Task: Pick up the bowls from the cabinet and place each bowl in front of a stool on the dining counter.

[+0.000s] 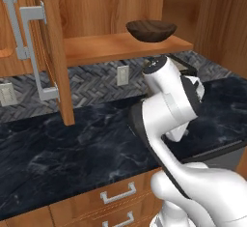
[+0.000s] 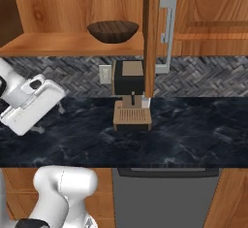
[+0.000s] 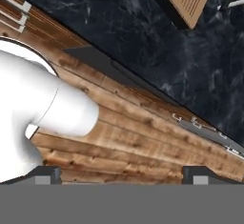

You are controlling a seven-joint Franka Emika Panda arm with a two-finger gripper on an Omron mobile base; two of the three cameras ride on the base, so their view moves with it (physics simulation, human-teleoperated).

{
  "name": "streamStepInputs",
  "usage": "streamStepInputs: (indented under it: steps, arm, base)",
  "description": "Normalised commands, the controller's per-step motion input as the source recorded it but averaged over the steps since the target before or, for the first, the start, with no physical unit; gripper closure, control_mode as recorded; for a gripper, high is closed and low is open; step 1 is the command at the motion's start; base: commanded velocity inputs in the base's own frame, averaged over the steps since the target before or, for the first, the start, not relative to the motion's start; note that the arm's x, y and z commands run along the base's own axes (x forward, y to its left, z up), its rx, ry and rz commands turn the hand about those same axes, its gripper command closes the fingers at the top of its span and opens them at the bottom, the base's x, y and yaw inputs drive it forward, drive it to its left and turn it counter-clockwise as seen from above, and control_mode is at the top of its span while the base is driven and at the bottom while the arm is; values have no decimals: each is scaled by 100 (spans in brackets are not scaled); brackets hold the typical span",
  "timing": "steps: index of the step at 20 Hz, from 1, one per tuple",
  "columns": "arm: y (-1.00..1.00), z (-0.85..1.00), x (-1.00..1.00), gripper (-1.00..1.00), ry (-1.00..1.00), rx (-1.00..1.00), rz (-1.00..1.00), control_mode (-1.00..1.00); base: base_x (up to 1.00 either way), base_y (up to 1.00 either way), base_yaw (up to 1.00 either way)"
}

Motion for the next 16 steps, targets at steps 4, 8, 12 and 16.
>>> streamStepInputs:
  steps: [4,8,12,16]
  arm:
    - [0,52,33,-100,13,-10,15,-100]
    - [0,52,37,-100,8,-4,12,-100]
    - [0,18,36,-100,-4,0,13,-100]
    - [0,23,31,-100,-4,-8,5,-100]
  base:
    - [0,0,0]
    - [0,0,0]
    - [0,0,0]
    - [0,0,0]
